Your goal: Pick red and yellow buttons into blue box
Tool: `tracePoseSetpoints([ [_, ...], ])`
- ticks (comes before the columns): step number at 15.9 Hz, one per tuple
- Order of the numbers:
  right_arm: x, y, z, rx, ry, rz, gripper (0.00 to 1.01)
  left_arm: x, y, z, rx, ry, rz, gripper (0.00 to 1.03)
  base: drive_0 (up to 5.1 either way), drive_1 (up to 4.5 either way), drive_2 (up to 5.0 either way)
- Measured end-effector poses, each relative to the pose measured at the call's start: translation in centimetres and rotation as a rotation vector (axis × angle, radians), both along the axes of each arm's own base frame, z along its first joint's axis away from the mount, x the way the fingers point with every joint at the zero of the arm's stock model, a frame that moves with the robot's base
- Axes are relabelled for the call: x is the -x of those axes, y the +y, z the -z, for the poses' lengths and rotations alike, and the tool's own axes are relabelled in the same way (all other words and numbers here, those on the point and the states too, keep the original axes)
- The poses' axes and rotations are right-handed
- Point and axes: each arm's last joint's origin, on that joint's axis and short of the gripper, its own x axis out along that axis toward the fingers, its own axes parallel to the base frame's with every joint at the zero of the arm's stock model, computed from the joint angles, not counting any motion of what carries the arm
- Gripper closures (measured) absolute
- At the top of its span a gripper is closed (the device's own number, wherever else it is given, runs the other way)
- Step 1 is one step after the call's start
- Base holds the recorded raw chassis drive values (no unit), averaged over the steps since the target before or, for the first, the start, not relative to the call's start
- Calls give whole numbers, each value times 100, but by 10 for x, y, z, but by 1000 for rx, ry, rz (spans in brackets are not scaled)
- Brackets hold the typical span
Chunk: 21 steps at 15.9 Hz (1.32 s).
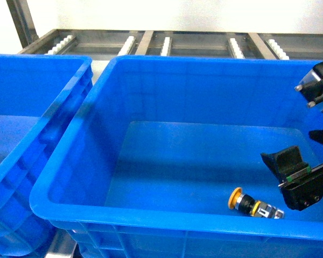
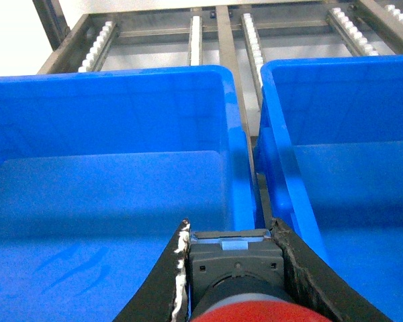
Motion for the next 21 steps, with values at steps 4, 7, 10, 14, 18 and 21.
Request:
tracePoseSetpoints([
  [4,30,-50,-54,-120,-215,131,3,0,0,0,0,0,0,76,0,0,0],
  [7,64,-81,-79,-184,-298,187,3,0,0,0,0,0,0,76,0,0,0],
  [10,104,-105,-96,-234,-413,265,3,0,0,0,0,0,0,76,0,0,0],
  [14,122,-109,-90,-267,-421,319,3,0,0,0,0,0,0,76,0,0,0],
  [18,165,-104,-56,-334,-358,377,3,0,0,0,0,0,0,76,0,0,0],
  [21,189,-98,-41,-353,-319,394,3,0,0,0,0,0,0,76,0,0,0],
])
